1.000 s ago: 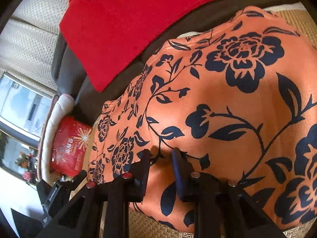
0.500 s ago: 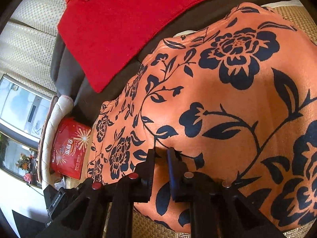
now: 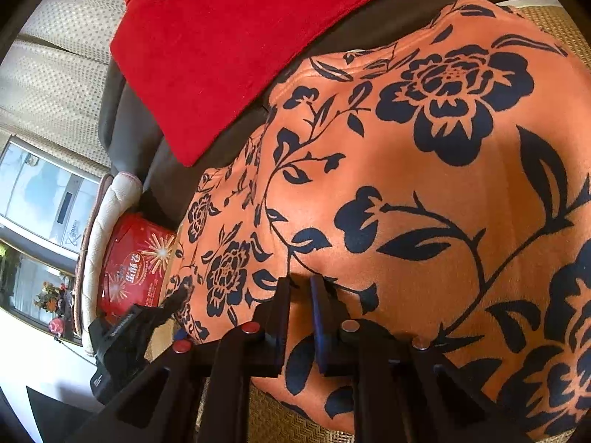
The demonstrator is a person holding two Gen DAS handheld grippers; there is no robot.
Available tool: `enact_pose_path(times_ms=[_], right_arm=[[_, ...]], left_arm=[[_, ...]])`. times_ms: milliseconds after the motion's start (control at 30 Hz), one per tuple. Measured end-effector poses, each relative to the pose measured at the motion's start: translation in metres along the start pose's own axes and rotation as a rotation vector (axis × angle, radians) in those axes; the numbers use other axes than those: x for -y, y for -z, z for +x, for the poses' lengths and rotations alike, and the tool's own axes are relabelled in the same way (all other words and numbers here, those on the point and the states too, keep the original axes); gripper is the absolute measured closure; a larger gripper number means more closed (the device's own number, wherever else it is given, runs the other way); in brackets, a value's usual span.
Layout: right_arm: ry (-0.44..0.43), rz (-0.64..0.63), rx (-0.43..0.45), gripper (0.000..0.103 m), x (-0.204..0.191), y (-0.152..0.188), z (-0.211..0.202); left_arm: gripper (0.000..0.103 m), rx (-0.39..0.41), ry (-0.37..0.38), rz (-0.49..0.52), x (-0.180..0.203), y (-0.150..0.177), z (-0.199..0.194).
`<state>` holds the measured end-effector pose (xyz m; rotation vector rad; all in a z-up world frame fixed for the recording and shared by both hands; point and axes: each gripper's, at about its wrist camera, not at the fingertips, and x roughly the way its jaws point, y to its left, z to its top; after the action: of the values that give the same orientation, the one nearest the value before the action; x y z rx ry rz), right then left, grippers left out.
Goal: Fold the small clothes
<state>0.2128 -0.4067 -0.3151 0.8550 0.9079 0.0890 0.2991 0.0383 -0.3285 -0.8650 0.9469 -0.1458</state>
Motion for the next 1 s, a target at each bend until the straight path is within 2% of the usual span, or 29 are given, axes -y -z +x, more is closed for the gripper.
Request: enact_pose_path(times_ms=[67, 267, 500, 567, 667, 767, 867, 1000], right_arm=[[0.012, -0.003, -0.023, 0.101, 0.003, 0.000, 0.002], [-0.020, -0.022, -0.113, 0.101, 0.008, 0.006, 0.005], [-0.034, -0.051, -0.171, 0.102, 0.012, 0.022, 0.000], [-0.040, -0.058, -0.176, 0.102, 0.013, 0.025, -0.002], [-0.037, -0.048, -0.177, 0.102, 0.013, 0.025, -0.004], [-0.017, -0.059, -0.187, 0.102, 0.008, 0.025, -0.003], [-0.019, -0.060, -0.197, 0.102, 0.009, 0.028, -0.003], [-0.034, -0.062, -0.210, 0.102, 0.009, 0.029, -0.001]], left_arm=[[0.078, 0.009, -0.005, 0.020, 0.007, 0.003, 0.005], [0.081, 0.048, -0.043, 0.184, 0.034, 0.016, -0.012], [0.080, 0.041, -0.038, 0.305, 0.023, 0.027, -0.040], [0.077, 0.024, -0.037, 0.296, 0.014, 0.025, -0.038], [0.072, -0.004, 0.000, 0.212, 0.002, 0.015, -0.029], [0.065, 0.026, 0.035, 0.196, 0.005, 0.010, -0.025], [0.065, 0.059, 0.021, 0.236, 0.011, 0.009, -0.020], [0.076, 0.102, -0.007, 0.308, 0.025, 0.010, -0.012]])
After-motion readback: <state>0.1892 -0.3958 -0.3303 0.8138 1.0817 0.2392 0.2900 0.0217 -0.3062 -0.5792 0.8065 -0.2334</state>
